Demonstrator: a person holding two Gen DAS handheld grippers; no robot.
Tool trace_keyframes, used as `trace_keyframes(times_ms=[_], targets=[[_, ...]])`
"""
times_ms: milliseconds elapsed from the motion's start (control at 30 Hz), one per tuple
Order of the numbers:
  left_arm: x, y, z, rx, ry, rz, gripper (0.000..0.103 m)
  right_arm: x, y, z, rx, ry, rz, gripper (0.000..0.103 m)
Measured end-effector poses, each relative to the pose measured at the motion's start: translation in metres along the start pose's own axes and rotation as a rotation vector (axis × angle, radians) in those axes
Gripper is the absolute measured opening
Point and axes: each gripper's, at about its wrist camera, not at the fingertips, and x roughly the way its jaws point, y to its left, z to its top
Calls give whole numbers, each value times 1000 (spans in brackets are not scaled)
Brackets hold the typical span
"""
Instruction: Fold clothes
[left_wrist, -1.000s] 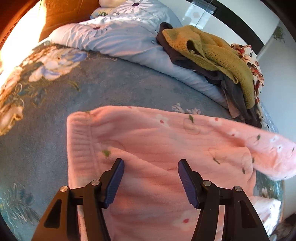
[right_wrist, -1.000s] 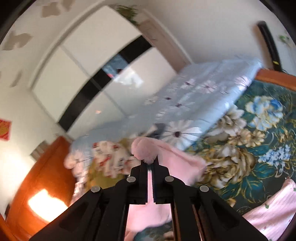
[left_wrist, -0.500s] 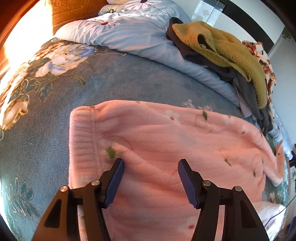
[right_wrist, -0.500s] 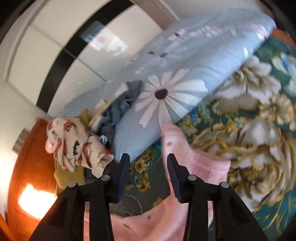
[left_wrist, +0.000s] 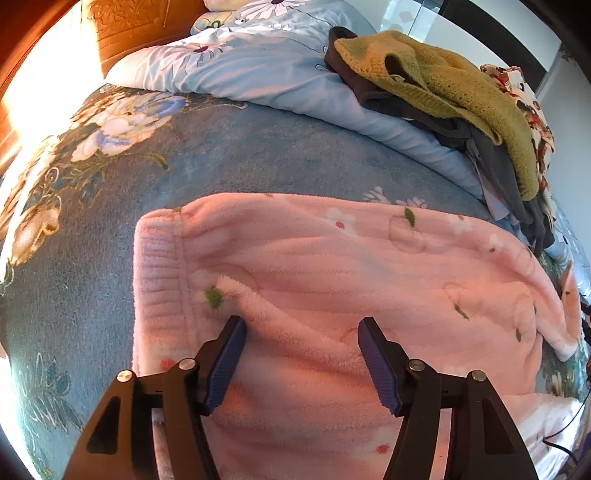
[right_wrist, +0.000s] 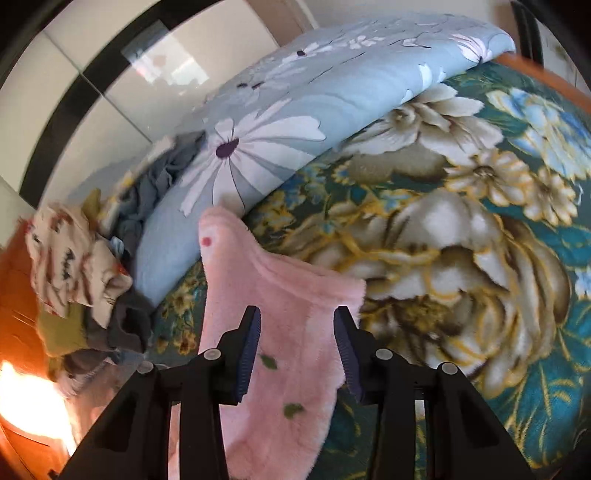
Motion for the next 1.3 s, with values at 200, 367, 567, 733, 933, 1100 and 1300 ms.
trace_keyframes(times_ms=[200, 367, 567, 733, 933, 1100, 1300], targets=[[4, -4, -2, 15, 5, 20, 68, 27, 1, -3, 39, 39, -106, 11], [4, -2, -1, 15, 5, 10, 68, 0, -1, 3, 50, -31, -23, 4], [5, -1, 2, 11, 9, -5, 68, -120, -23, 24, 52, -285, 167, 3], [8, 0, 1, 11, 24, -18, 68, -133, -118, -6, 187, -236, 54, 3], [-3, 0, 5, 22, 7, -20, 68, -124, -185, -57, 307, -152, 39, 3], [2, -6, 11, -1, 21, -48, 68, -131, -144, -21, 247, -177, 97, 3], [-2, -14, 10, 23, 23, -44, 68, -174, -49, 39, 51, -283, 207, 3]])
